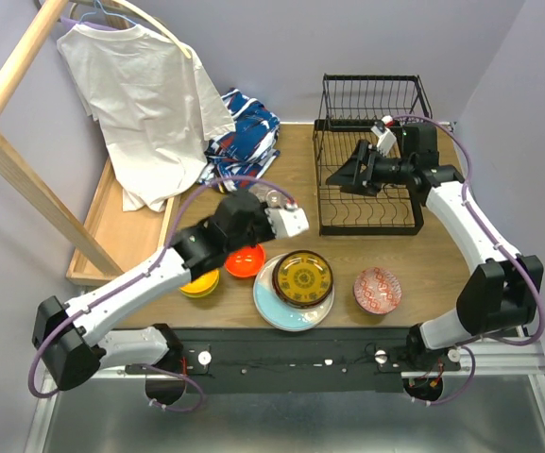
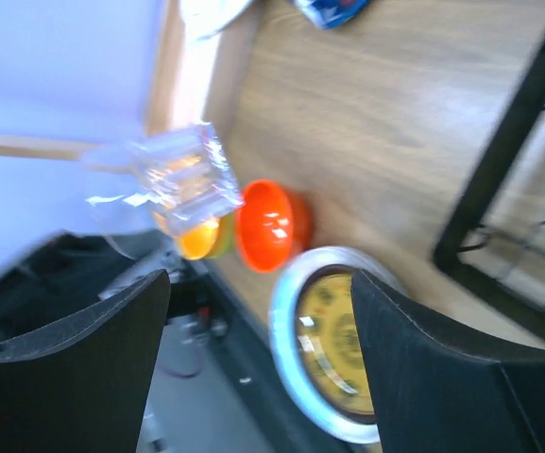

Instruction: Load the mixed dishes into the dish rack

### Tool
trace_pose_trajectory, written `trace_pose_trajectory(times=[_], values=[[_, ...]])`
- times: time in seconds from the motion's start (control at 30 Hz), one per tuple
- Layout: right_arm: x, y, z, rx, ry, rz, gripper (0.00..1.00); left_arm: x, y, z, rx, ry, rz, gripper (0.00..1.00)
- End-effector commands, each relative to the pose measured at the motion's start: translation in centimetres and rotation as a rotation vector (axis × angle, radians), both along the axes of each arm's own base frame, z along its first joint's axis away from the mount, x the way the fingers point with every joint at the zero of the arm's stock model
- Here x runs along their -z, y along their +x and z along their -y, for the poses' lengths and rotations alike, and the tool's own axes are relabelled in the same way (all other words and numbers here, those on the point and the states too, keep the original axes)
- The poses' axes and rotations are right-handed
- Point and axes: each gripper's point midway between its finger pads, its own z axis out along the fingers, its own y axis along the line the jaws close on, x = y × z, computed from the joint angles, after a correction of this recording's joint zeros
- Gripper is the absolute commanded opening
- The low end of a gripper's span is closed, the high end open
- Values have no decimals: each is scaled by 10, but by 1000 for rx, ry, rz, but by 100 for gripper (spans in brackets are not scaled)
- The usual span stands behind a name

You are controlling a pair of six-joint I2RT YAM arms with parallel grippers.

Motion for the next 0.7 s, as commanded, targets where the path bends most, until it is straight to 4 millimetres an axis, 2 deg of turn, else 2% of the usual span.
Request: trace_pose_trajectory(times=[0.0,0.07,0.1,0.17,0.2,0.23,0.27,0.3,0.5,0.67], values=[[-34,-21,-17,-43,203,-117,86,-47,17,12,-63,55,481,0],[-39,-22,-20,-28,255,-182,87,-35,19,10,-92,151,539,0],[-43,-22,-24,-55,292,-188,87,-43,20,15,-82,175,607,0],[-41,-18,-27,-26,352,-298,87,-30,24,17,-69,292,681,0],[-40,-17,-27,-17,373,-346,87,-42,25,23,-75,283,761,0],[-38,-17,-29,-20,396,-407,87,-39,26,24,-30,401,845,0],[-38,-15,-30,-20,398,-412,87,-35,28,29,-20,428,880,0],[-37,-15,-29,-14,398,-421,87,-42,29,31,-28,423,922,0],[-22,-16,-27,46,401,-493,88,-34,23,49,43,485,960,0],[-12,-19,-26,65,406,-528,89,-19,1,68,150,514,981,0]])
